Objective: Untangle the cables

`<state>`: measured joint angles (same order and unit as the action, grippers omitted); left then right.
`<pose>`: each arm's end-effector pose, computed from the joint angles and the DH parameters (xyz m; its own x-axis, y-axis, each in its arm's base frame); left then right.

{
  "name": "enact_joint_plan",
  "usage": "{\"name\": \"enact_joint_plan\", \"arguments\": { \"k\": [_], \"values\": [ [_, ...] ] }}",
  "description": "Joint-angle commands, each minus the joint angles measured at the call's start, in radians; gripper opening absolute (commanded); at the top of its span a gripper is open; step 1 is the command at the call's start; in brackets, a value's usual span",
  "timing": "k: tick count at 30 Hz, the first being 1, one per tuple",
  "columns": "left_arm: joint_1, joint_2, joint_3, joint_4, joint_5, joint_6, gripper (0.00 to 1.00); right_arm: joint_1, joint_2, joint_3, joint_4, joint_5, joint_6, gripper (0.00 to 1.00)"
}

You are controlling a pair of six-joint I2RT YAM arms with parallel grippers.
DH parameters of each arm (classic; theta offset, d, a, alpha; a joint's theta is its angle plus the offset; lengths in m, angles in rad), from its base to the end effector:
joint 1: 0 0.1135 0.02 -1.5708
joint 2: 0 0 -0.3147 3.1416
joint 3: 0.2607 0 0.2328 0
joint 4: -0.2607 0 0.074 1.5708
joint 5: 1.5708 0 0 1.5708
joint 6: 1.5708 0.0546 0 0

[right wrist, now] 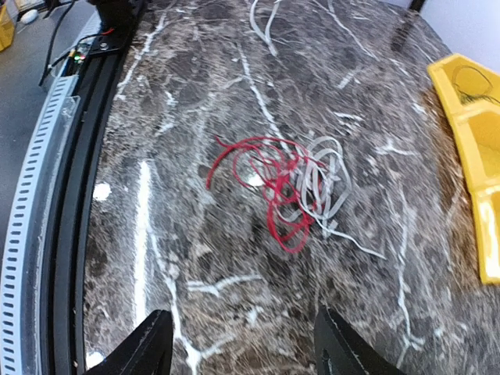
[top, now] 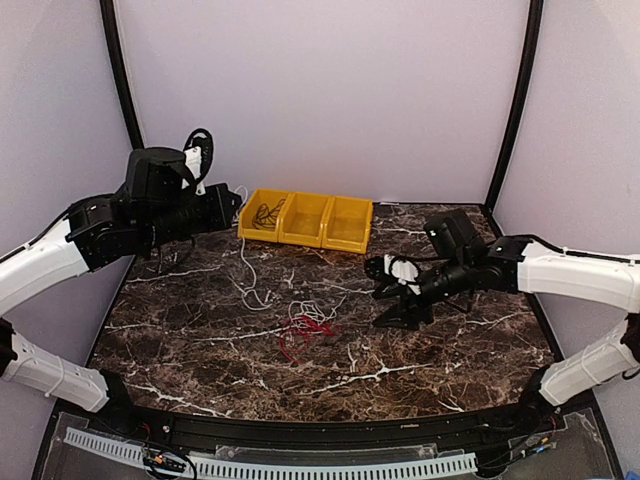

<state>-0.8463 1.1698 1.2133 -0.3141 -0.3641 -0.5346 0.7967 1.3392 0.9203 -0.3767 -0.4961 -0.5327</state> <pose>0.1735 -0.1666 0.4395 -0.3931 -0.2742 -0.8777 0.3162 0.8560 -0.4090 0.1653 0.2063 0.2960 0.0075 -0.6312 -0.7756 -0.9959 0.0650 -0.0625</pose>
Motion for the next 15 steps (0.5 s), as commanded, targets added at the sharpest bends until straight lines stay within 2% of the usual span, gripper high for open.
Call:
{"name": "enact_joint_plan", "arguments": {
  "k": [1, 4, 7, 11, 13, 15],
  "values": [
    [0.002, 0.032, 0.033, -0.047, -0.030, 0.034, 0.00, -0.170, -0.137, -0.102, 0.035, -0.061, 0.048, 0.64],
    [0.008, 0.075, 0.048, -0.049, -0.042, 0.062, 0.00, -0.293, -0.226, -0.160, 0.070, -0.093, 0.082, 0.65],
    [0.044, 0.134, 0.077, -0.060, -0.007, 0.072, 0.00, -0.404, -0.265, -0.146, 0.039, -0.133, 0.126, 0.65],
    [0.105, 0.197, 0.114, -0.042, 0.075, 0.083, 0.00, -0.581, -0.258, -0.097, -0.027, -0.305, 0.182, 0.66],
    [0.136, 0.227, 0.134, -0.026, 0.113, 0.091, 0.00, -0.609, -0.266, -0.116, -0.014, -0.333, 0.177, 0.66],
    [0.167, 0.258, 0.166, -0.017, 0.142, 0.103, 0.00, -0.610, -0.288, -0.169, 0.028, -0.283, 0.146, 0.66]
  ]
}}
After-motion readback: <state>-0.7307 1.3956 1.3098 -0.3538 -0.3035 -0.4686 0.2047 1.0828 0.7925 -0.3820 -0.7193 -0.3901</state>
